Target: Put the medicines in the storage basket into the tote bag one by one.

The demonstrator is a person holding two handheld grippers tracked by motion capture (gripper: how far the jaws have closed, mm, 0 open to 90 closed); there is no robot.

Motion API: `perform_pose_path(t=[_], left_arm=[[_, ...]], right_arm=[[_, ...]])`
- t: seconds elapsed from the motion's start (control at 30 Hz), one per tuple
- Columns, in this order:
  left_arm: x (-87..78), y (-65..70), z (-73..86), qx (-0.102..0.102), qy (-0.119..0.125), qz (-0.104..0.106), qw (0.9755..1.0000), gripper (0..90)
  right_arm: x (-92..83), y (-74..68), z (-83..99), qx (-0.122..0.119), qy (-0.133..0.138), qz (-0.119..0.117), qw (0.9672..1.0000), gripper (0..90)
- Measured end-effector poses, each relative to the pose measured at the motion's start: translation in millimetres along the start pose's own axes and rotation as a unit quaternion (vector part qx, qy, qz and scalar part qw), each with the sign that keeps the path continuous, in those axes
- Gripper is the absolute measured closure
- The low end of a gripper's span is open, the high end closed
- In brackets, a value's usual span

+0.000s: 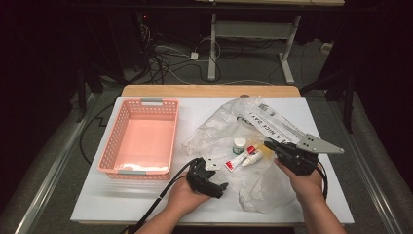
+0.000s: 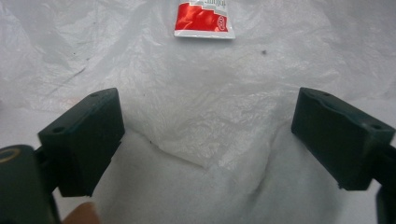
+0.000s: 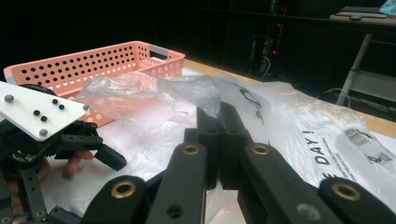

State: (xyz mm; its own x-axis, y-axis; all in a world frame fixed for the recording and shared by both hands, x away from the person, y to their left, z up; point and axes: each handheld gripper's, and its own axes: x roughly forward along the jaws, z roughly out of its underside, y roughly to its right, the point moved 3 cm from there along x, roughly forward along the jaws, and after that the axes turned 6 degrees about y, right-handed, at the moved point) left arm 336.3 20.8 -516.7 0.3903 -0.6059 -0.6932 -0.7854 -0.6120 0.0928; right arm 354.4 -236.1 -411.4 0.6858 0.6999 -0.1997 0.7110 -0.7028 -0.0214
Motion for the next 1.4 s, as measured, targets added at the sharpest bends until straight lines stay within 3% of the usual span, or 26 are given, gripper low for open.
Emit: perform_pose_path(t=[0.13,0.23,0.4,0.57,0.83,1.1,1.27,1.4], left_arm=[[-1.4,2.3,1.4,0.004,0.008,0.001,1.0,16.3],[-4.0,6.2,2.9,0.01,0.018,0.011,0.9997,31.0],[-5.5,4.4,3.3,-0.007,0.025,0.003,0.9997,45.7],[-6.4,3.1,3.9,-0.009,0.03,-0.006,0.9995,64.6],[-6.4,7.3,4.7,0.016,0.033,0.007,0.9993,87.5],[-7.7,7.5,5.4,0.017,0.038,0.007,0.9991,88.3],[-10.5,9.9,6.4,0.03,0.054,0.001,0.9981,88.3],[-14.0,7.3,7.2,0.015,0.074,0.005,0.9971,88.3]], right_arm=[[-5.1,1.3,0.6,-0.001,0.001,0.005,1.0,90.0],[-9.0,0.1,-0.7,0.001,0.004,0.008,1.0,90.0],[-11.8,-0.7,-0.9,-0.005,0.004,0.012,0.9999,90.0],[-10.2,-1.7,1.6,-0.003,-0.001,0.01,0.9999,90.0],[-7.7,-2.0,2.9,-0.003,-0.003,0.008,1.0,90.0],[-5.5,-2.4,2.8,-0.005,-0.002,0.006,1.0,90.0],[-2.1,-1.4,3.0,0.0,-0.001,0.006,1.0,90.0],[0.1,0.5,1.6,0.001,0.002,0.004,1.0,90.0]])
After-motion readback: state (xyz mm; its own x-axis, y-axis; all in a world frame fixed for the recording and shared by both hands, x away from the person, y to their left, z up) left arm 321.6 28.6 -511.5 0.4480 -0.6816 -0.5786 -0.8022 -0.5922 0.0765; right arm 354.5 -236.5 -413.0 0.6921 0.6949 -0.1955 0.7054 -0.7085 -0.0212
